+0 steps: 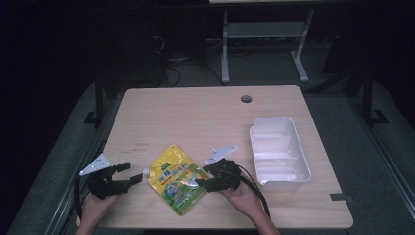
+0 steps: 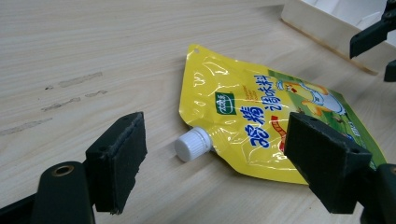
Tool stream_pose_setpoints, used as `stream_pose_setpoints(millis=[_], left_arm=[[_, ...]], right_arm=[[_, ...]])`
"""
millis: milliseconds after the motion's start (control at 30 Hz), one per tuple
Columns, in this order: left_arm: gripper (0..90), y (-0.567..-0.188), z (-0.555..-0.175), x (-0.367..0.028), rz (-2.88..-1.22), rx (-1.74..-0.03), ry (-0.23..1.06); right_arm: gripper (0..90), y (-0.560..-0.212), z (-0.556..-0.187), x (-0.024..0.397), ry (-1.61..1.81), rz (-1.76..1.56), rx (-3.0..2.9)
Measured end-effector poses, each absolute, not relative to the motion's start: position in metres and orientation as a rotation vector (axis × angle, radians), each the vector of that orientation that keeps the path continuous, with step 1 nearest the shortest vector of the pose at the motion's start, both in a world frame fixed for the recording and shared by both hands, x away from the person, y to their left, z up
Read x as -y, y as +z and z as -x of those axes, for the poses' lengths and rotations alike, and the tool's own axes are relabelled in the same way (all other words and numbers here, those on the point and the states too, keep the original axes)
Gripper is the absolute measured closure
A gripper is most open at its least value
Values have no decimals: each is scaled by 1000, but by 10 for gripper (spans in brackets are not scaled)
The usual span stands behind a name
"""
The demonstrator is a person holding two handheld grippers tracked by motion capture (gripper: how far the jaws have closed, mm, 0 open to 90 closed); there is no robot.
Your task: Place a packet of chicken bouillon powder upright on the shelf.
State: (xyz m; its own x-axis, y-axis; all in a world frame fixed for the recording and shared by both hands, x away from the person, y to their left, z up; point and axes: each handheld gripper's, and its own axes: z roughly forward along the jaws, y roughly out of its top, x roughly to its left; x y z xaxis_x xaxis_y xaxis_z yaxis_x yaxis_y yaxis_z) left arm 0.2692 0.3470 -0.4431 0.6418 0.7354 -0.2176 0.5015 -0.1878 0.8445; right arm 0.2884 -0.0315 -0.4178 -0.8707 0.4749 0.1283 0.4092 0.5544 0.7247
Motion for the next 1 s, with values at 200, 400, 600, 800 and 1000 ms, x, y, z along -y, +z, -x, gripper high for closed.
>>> stream_pose_setpoints(millis=[200,400,600,800,1000], left_arm=[[201,-439,-269,-348,-1831,-998,298],[204,-435,-280,-341,-1867,-980,258],[233,-433,-292,-336,-1912,-986,221],[301,-436,-311,-330,-1968,-1006,139],[367,-438,-329,-322,-2018,-1033,97]], right_arm=[[704,-426,-292,18,1210,-731,-2757],[815,-438,-292,1,1159,-702,-2807],[841,-445,-289,-6,1116,-681,-2809],[865,-446,-281,-9,1078,-623,-2759],[868,-446,-280,-10,1075,-632,-2755]])
